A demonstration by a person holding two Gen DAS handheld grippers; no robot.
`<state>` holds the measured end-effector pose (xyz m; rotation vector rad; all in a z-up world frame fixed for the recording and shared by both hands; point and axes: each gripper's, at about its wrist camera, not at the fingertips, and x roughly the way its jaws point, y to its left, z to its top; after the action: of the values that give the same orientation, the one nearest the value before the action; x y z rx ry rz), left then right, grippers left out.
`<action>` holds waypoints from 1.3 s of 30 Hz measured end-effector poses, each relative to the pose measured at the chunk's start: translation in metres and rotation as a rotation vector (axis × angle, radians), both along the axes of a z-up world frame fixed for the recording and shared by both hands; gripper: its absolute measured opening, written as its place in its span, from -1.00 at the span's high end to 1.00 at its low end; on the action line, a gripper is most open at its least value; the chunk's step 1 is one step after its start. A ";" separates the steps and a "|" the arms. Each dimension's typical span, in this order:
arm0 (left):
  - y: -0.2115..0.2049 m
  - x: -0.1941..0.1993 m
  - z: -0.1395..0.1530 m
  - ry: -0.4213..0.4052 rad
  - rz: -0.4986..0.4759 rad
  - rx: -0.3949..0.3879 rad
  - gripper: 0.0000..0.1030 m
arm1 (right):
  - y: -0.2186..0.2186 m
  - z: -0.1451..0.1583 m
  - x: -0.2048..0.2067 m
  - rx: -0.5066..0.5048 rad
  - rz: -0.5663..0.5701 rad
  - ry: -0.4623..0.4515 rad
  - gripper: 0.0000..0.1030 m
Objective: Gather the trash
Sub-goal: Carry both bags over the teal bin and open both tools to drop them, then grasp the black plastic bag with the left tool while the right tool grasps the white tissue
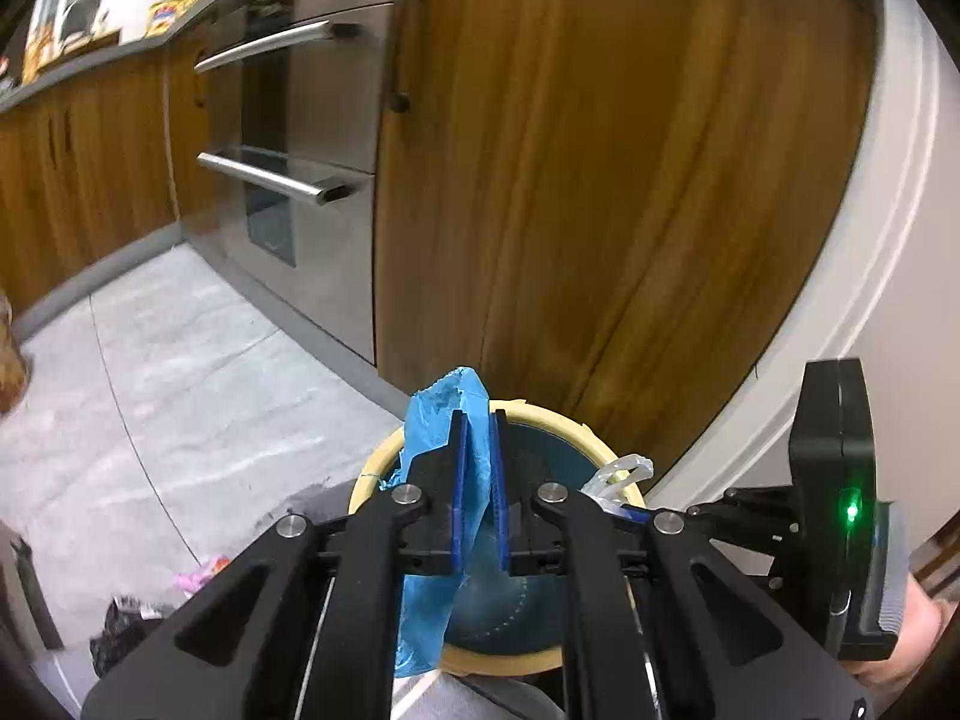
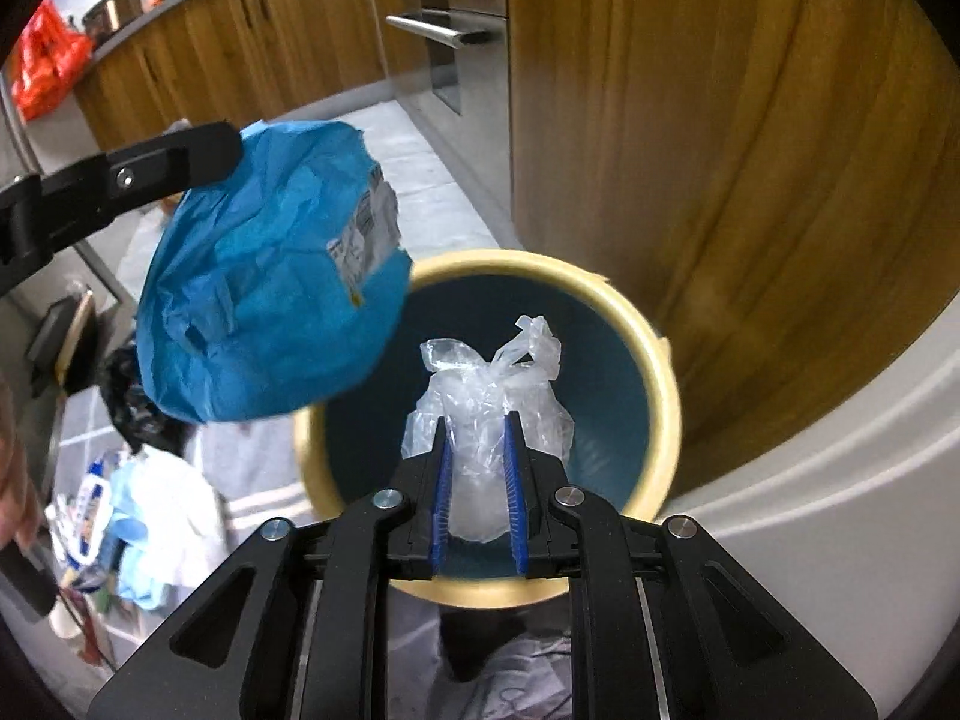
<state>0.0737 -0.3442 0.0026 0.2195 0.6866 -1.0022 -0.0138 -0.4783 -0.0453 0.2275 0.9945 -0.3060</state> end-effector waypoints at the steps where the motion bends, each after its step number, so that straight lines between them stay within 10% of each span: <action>1: -0.003 -0.003 0.000 -0.008 -0.013 0.000 0.86 | 0.000 -0.001 -0.003 -0.002 -0.003 0.001 0.53; 8: 0.004 -0.003 0.007 -0.013 0.001 -0.009 0.36 | 0.000 0.000 0.001 0.009 -0.002 -0.004 0.12; 17: 0.073 -0.014 0.027 -0.066 0.103 0.003 0.25 | 0.025 0.012 0.009 0.030 0.068 -0.059 -0.12; 24: 0.153 -0.033 0.039 -0.072 0.222 0.022 0.03 | 0.079 0.047 0.007 -0.006 0.144 -0.233 -0.80; 32: 0.254 -0.034 0.032 -0.082 0.423 0.044 -0.45 | 0.140 0.054 0.026 0.054 0.272 -0.286 -0.83; 39: 0.323 -0.012 -0.001 -0.008 0.584 0.095 -0.48 | 0.176 0.025 0.053 0.087 0.274 -0.200 -0.83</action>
<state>0.0615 -0.0215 0.0013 0.0947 0.7340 -0.4110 0.0393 -0.3022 -0.0200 0.1933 0.8293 0.0108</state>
